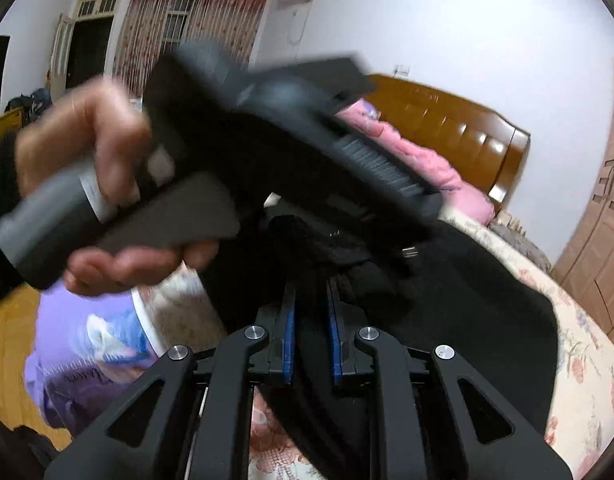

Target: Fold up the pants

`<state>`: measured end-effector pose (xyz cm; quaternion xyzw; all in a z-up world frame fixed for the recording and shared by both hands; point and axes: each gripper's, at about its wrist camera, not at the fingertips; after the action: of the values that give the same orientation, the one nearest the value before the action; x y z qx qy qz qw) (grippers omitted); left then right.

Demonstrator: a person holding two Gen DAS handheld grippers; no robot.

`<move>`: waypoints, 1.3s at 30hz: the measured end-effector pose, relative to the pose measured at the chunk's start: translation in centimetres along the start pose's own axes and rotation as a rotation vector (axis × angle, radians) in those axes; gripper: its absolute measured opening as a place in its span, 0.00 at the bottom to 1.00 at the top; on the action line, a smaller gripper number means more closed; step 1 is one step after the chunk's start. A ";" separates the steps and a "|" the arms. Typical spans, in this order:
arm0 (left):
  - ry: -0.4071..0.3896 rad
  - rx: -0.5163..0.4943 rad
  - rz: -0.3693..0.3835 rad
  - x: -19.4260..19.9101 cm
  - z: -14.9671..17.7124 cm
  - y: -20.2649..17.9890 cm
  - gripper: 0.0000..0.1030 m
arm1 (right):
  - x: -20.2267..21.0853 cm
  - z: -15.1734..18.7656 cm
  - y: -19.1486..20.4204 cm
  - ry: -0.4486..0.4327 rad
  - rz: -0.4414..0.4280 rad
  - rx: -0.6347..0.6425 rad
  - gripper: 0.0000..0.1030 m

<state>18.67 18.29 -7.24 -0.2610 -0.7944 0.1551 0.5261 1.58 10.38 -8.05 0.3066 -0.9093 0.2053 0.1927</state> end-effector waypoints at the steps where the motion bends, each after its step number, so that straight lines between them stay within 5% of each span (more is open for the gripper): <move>1: 0.011 -0.023 -0.023 -0.2 -0.1 -0.5 0.96 | 0.1 0.0 0.1 -0.007 0.006 -0.007 0.15; 2: 0.019 -0.049 -0.059 -0.5 -0.1 -1.0 0.93 | 0.2 -0.2 0.1 -0.011 0.012 -0.009 0.15; 4: 0.008 -0.056 -0.099 -0.2 -0.1 -1.1 0.73 | 0.3 -0.3 0.1 -0.019 0.027 -0.007 0.19; 6: -0.014 -0.026 -0.055 0.5 -0.2 -0.5 0.57 | 0.5 -0.2 0.0 0.012 0.010 -0.005 0.25; 8: -0.026 -0.012 -0.014 0.9 -0.1 0.2 0.50 | 1.9 -0.1 -0.4 0.017 0.005 -0.007 0.64; 11: -0.051 -0.007 0.011 1.3 0.3 0.5 0.44 | 7.7 1.9 -3.0 -0.079 0.092 -0.080 0.85; 13: -0.072 0.000 0.018 1.5 0.5 0.3 0.40 | 10.8 4.4 -6.0 -0.088 0.153 -0.182 0.89; 15: -0.093 0.000 0.007 1.8 0.6 -0.2 0.36 | 12.5 8.0 -9.1 -0.006 0.215 -0.287 0.90; 19: -0.122 -0.013 -0.022 2.5 0.6 -1.1 0.28 | 12.4 12.6 -10.8 0.116 0.210 -0.452 0.90; 24: -0.152 0.002 -0.017 3.6 0.8 -1.6 0.22 | 9.6 10.8 -7.4 0.087 0.165 -0.381 0.90; 31: -0.220 -0.017 0.072 6.9 0.9 -3.5 0.21 | 7.1 10.6 -8.1 0.103 0.375 -0.394 0.89; 39: -0.336 -0.066 0.142 12.9 -0.6 -5.6 0.20 | 9.3 7.9 -6.1 -0.003 0.572 -0.278 0.90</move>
<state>13.77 21.10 5.64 -0.3039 -0.8554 0.2072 0.3648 -3.19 -2.43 -8.70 0.0097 -0.9783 0.1245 0.1656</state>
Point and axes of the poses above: each gripper's, at about its wrist camera, not at the fingertips, and x roughly against the way its jaws point, y to its left, z to its underside, and after that the axes turned 2 degrees about -x, right-handed
